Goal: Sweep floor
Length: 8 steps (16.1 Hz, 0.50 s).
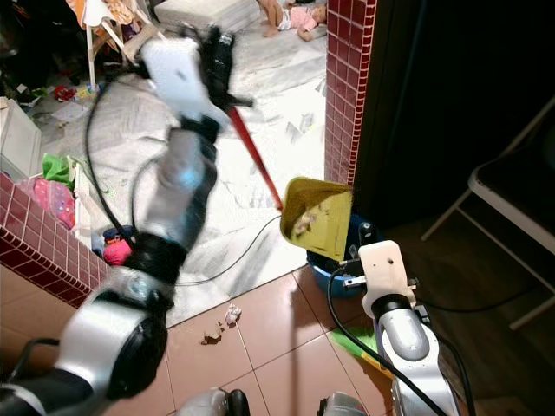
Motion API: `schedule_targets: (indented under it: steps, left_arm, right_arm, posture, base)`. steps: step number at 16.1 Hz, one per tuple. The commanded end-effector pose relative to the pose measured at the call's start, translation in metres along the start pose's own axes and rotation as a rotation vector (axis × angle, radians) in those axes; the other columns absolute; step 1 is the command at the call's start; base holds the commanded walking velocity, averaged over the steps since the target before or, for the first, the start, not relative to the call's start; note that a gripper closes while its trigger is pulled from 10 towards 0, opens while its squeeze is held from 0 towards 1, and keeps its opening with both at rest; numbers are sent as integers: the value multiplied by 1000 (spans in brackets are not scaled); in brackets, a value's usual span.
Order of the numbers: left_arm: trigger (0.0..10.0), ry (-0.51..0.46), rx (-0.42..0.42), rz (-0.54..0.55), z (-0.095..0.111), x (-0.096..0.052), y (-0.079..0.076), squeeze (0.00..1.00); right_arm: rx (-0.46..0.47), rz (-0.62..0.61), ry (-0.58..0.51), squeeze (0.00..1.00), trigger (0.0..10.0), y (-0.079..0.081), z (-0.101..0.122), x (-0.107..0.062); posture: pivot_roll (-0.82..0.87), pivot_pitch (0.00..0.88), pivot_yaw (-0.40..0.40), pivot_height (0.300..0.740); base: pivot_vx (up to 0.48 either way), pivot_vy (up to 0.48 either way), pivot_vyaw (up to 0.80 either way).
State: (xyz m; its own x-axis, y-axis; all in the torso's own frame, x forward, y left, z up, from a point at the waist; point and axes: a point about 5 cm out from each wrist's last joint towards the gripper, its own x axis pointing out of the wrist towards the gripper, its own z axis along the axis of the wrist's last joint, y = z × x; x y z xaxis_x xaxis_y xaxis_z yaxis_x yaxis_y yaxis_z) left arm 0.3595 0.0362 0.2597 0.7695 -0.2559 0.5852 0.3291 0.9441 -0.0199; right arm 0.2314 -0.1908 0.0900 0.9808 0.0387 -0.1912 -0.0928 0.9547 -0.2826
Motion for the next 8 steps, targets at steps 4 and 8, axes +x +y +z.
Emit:
schedule_targets:
  steps: [4, 8]
  left_arm:
    - [10000, -184, 56, -178, 24, -7, -27, 0]
    - [10000, -262, 62, -487, 26, -34, -68, 0]
  right_arm:
    - [23, 20, 23, 0, 10000, 4, -3, 1]
    - [12, 23, -2, 0, 10000, 2, 1, 4]
  posture:
    - [-216, 74, 164, 740]
    - [-214, 65, 158, 740]
  base:
    - [0, 0, 0]
    - [0, 0, 0]
